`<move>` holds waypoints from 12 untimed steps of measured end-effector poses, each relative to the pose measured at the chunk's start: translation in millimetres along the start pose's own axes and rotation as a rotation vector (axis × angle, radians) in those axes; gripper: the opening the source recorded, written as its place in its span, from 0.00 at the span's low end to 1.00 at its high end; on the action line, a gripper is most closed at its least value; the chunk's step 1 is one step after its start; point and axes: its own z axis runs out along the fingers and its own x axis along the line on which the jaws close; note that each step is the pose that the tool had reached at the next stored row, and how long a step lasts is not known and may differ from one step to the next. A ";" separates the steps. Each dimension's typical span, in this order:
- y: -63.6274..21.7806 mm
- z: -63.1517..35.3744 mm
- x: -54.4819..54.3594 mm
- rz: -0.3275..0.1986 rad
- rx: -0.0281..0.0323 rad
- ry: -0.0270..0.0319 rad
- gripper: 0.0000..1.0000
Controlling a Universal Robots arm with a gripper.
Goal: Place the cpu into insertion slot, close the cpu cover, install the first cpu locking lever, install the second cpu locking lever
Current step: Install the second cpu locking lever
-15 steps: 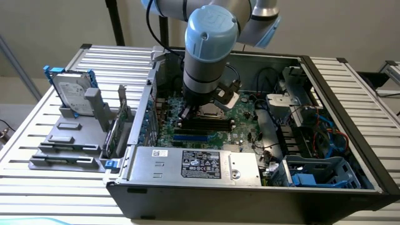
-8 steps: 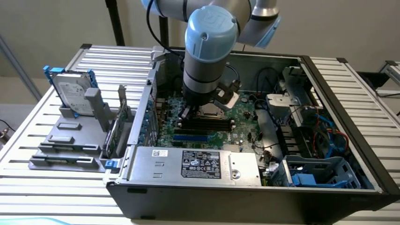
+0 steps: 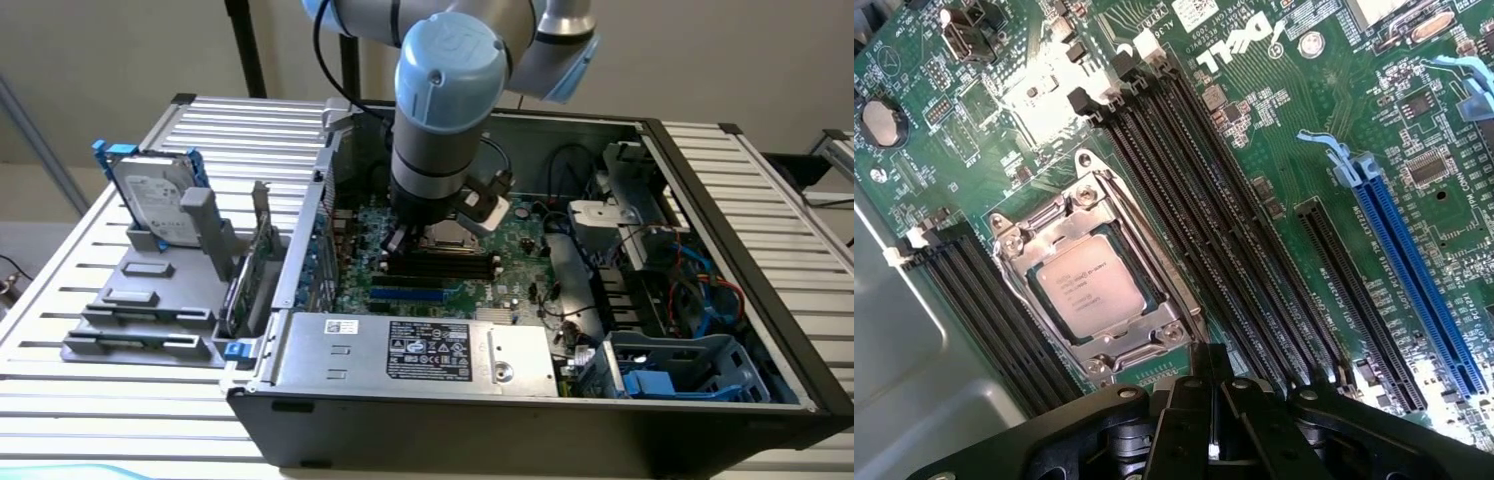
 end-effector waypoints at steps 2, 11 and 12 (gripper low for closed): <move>0.1 0.8 -0.1 0.000 0.0000 0.0000 0.11; -0.6 4.6 -0.1 0.000 -0.0011 -0.0006 0.11; -0.7 4.9 0.0 0.000 -0.0014 -0.0008 0.11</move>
